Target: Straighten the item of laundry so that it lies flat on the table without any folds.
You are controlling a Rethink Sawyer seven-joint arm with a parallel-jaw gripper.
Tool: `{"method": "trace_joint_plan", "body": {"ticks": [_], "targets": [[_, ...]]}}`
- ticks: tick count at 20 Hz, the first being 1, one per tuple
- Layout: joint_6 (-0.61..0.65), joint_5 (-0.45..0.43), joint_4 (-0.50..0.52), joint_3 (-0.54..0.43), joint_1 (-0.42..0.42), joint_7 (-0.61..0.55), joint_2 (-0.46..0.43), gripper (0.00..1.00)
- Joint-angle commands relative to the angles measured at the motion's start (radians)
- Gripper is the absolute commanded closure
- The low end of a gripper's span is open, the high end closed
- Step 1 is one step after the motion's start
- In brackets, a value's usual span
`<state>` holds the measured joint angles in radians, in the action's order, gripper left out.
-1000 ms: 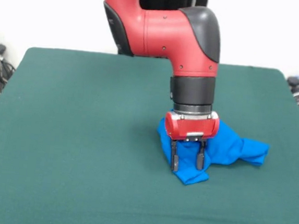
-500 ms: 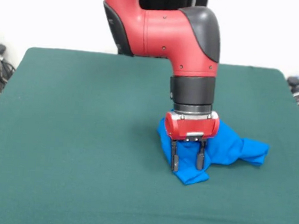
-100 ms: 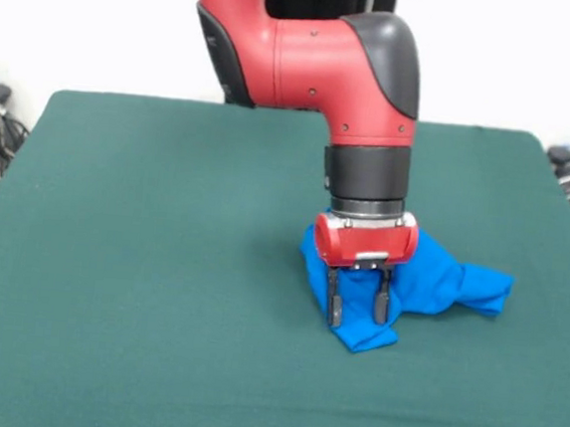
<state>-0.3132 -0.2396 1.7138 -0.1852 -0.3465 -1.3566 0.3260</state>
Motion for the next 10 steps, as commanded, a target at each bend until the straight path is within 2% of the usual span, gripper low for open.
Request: {"method": "trace_joint_plan", "body": {"ticks": [1,10], "targets": [[0.119,-0.005,-0.019,-0.065,0.016,-0.161,-0.095,1.00],[0.140,-0.002,-0.006,-0.064,0.008,-0.157,-0.081,1.00]]}}
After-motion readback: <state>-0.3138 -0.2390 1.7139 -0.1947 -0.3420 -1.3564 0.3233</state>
